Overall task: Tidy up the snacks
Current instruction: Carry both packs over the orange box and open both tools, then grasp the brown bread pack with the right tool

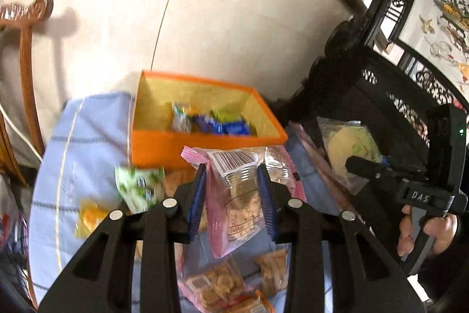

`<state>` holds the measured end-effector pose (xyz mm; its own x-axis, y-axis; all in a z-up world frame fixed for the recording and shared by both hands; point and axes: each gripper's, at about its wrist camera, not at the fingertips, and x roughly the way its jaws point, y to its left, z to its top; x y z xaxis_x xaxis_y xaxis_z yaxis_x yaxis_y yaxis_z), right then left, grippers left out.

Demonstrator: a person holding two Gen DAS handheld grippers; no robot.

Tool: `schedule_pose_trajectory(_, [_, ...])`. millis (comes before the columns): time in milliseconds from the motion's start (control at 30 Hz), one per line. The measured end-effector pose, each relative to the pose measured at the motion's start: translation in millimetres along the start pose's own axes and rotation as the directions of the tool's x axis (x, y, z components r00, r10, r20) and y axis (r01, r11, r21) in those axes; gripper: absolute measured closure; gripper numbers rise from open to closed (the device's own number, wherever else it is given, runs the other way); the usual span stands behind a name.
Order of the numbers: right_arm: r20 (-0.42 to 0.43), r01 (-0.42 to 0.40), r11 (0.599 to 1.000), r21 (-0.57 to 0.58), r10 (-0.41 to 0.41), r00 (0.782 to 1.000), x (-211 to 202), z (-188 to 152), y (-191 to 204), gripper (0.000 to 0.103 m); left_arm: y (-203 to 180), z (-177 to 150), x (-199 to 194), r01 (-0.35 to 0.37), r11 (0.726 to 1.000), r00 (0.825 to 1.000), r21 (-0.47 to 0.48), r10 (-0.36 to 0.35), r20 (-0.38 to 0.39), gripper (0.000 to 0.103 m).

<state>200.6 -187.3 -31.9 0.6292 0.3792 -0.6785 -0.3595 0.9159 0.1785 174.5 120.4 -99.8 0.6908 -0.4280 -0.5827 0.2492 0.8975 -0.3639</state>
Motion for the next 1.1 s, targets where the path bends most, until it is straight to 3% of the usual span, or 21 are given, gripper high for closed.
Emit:
schedule_pose_trajectory(333, [0.09, 0.044, 0.999, -0.026, -0.041, 0.995, -8, 84, -17, 0.046, -11, 96, 6, -0.032, 0.999, 0.994, 0.026, 0.029, 0.101, 0.07])
schedule_pose_trajectory(467, [0.105, 0.058, 0.998, -0.029, -0.055, 0.993, 13, 126, -22, 0.046, -16, 138, 27, -0.087, 0.994, 0.988, 0.066, 0.078, 0.13, 0.07])
schedule_pose_trajectory(600, [0.124, 0.073, 0.997, -0.023, -0.07, 0.99, 52, 166, -27, 0.042, -9, 178, 58, -0.135, 0.991, 0.978, 0.02, 0.13, 0.165, 0.067])
schedule_pose_trajectory(633, [0.097, 0.115, 0.993, -0.032, -0.111, 0.989, 68, 172, -29, 0.026, -4, 185, 68, -0.166, 0.986, 0.971, 0.005, 0.163, 0.175, 0.05])
schedule_pose_trajectory(667, [0.061, 0.151, 0.988, -0.038, -0.149, 0.987, 82, 173, -31, 0.016, 0, 188, 77, -0.198, 0.98, 0.966, -0.008, 0.196, 0.168, 0.012])
schedule_pose_trajectory(700, [0.023, 0.183, 0.982, -0.046, -0.182, 0.983, 96, 169, -33, 0.012, 10, 186, 89, -0.257, 0.966, 0.955, -0.041, 0.26, 0.139, 0.004])
schedule_pose_trajectory(767, [-0.016, 0.186, 0.981, -0.055, -0.187, 0.982, 108, 149, -36, 0.012, 30, 173, 101, -0.292, 0.952, 0.951, -0.089, 0.299, 0.082, 0.005])
schedule_pose_trajectory(833, [-0.05, 0.16, 0.984, -0.073, -0.164, 0.985, 110, 115, -36, 0.012, 50, 143, 101, -0.262, 0.958, 0.963, -0.115, 0.267, 0.027, 0.005])
schedule_pose_trajectory(967, [-0.161, 0.141, 0.989, -0.034, -0.145, 0.976, 106, 30, -34, 0.012, 64, 66, 88, -0.226, 0.971, 0.974, -0.076, 0.222, -0.054, 0.005])
schedule_pose_trajectory(1033, [-0.244, 0.127, 0.991, 0.03, -0.116, 0.963, 105, -18, -32, 0.012, 59, 10, 80, -0.211, 0.977, 0.969, -0.009, 0.208, -0.133, 0.005])
schedule_pose_trajectory(1100, [-0.342, 0.125, 0.989, 0.075, -0.092, 0.935, 103, -75, -28, 0.012, 48, -32, 72, -0.189, 0.981, 0.965, 0.048, 0.194, -0.176, 0.005])
